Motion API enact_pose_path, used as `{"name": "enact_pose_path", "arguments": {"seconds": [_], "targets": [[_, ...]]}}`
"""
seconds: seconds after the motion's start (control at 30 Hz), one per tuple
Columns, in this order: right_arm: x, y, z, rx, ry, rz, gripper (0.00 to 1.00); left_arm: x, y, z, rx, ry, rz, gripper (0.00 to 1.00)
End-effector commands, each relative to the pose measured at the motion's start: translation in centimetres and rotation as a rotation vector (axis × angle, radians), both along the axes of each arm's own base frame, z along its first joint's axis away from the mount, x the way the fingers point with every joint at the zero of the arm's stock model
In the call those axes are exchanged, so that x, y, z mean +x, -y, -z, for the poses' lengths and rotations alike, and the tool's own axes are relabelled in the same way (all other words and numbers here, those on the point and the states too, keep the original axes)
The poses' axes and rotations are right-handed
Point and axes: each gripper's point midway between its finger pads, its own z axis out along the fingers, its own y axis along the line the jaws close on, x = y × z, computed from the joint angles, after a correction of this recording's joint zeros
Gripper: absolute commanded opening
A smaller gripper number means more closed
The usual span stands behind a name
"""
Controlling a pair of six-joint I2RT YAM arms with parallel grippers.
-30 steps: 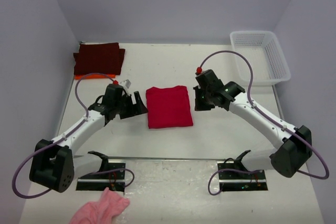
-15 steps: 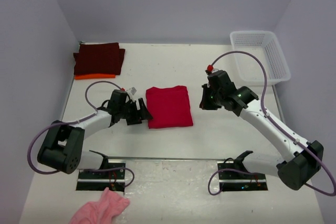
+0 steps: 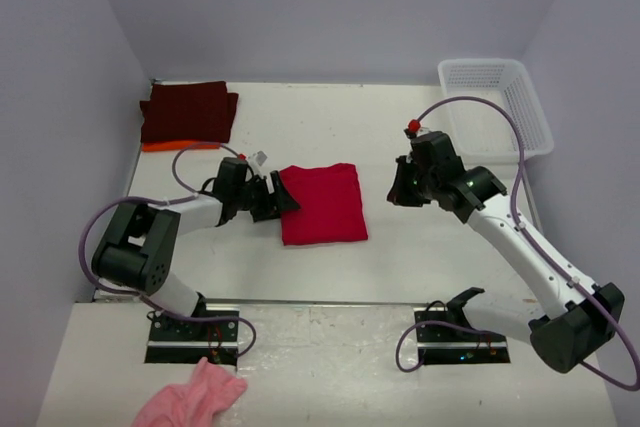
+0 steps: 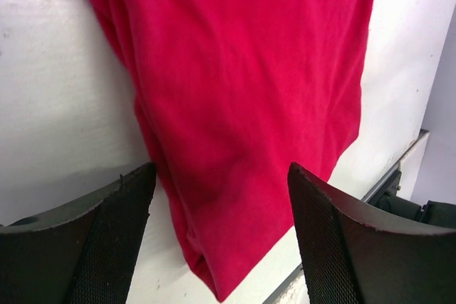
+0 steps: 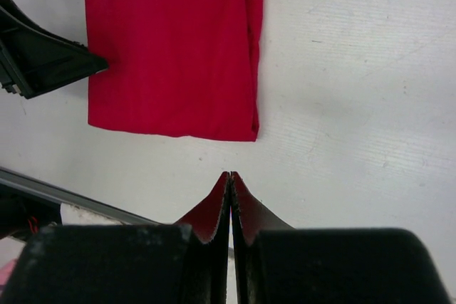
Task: Fold and stack the t-shirts
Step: Put the neatly folded tshirt into the corner of the board with the left arm
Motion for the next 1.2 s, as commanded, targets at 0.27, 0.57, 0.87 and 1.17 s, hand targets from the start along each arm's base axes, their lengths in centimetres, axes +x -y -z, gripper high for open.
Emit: {"name": "enact_pose_path", "arguments": {"seconds": [0.27, 0.57, 0.87, 1.17], "targets": [[0.2, 0.2, -0.4, 0.023, 0.026, -0.011, 0.00, 0.1, 0.0, 3.6, -0.018, -0.051, -0.039, 0.76], [-0.1, 0.1, 0.6, 0.029, 0.000, -0.014, 0.00, -0.7, 0.3, 5.7, -0.037, -0.085, -0.040, 0.62], [0.0, 0.4, 0.9, 0.013, 0.000, -0.004, 0.00, -0.5, 0.5, 6.8, -0.045, -0.091, -0.036, 0.35], [-0.6, 0.6, 1.6, 0.000, -0.033, -0.011, 0.00, -0.2, 1.3, 7.9, -0.090, -0.101, -0.013, 0.00]]}}
